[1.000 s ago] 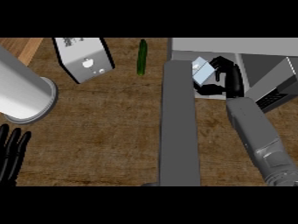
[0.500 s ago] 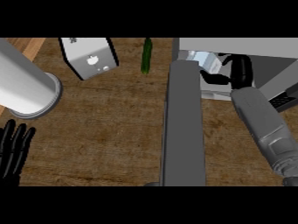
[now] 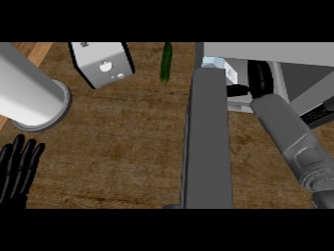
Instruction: Pick up the milk, place it into the microwave and close the microwave
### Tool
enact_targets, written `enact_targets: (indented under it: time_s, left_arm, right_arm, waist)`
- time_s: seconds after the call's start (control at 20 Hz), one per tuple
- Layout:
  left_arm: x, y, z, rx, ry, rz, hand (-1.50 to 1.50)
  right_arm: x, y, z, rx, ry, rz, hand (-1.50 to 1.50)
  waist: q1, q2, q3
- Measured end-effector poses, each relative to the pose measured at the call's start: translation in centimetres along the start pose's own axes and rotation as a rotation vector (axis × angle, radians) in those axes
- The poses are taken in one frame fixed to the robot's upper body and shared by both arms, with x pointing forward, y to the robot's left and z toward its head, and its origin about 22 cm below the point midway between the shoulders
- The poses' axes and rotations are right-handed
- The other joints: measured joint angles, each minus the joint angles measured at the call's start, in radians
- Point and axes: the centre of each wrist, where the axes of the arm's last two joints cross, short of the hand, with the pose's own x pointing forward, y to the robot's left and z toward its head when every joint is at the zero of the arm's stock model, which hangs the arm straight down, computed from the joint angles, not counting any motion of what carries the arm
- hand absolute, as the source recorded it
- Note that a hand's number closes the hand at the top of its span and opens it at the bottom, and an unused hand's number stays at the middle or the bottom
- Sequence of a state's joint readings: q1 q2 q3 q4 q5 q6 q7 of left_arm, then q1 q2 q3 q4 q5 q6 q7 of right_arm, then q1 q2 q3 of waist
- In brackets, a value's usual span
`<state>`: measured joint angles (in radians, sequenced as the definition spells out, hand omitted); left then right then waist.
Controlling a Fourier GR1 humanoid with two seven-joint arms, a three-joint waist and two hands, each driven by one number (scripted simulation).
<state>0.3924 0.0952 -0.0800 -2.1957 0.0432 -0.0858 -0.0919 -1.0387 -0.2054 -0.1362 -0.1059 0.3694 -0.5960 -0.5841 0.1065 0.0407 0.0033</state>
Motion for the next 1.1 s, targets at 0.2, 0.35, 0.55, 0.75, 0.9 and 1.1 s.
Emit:
enact_targets:
  time_s: [0.2, 0.35, 0.55, 0.75, 0.9, 1.1]
  left_arm:
    - [0.3, -0.2, 0.2, -0.006, -0.005, -0.008, -1.5]
    - [0.3, -0.4, 0.3, -0.008, -0.004, -0.016, -1.5]
    - [0.6, -0.5, 0.7, -0.006, -0.003, -0.022, -1.5]
    - [0.9, -0.7, 0.9, -0.011, 0.006, -0.022, -1.5]
    - [1.0, -0.7, 0.9, -0.012, 0.007, -0.026, -1.5]
    - [1.0, -0.9, 1.0, -0.008, 0.006, -0.03, -1.5]
  right_arm:
    - [0.9, 0.7, -0.2, 0.003, -0.001, -0.018, -1.5]
    - [1.0, 0.8, -0.2, -0.019, 0.009, -0.027, -1.5]
    - [0.9, 0.5, -0.3, -0.062, 0.026, -0.038, -1.5]
    - [0.4, 0.1, -0.3, -0.101, 0.034, -0.046, -1.5]
    - [-0.4, -0.8, -0.3, -0.133, 0.033, -0.049, -1.5]
    - [-0.9, -1.8, -0.6, -0.166, 0.024, -0.045, -1.5]
  waist:
    - [-0.002, -0.002, 0.0]
    - [-0.005, -0.002, 0.0]
    - [-0.012, -0.005, 0.0]
    - [-0.015, -0.006, 0.0]
    - [-0.021, -0.007, 0.0]
    - [-0.028, -0.01, 0.0]
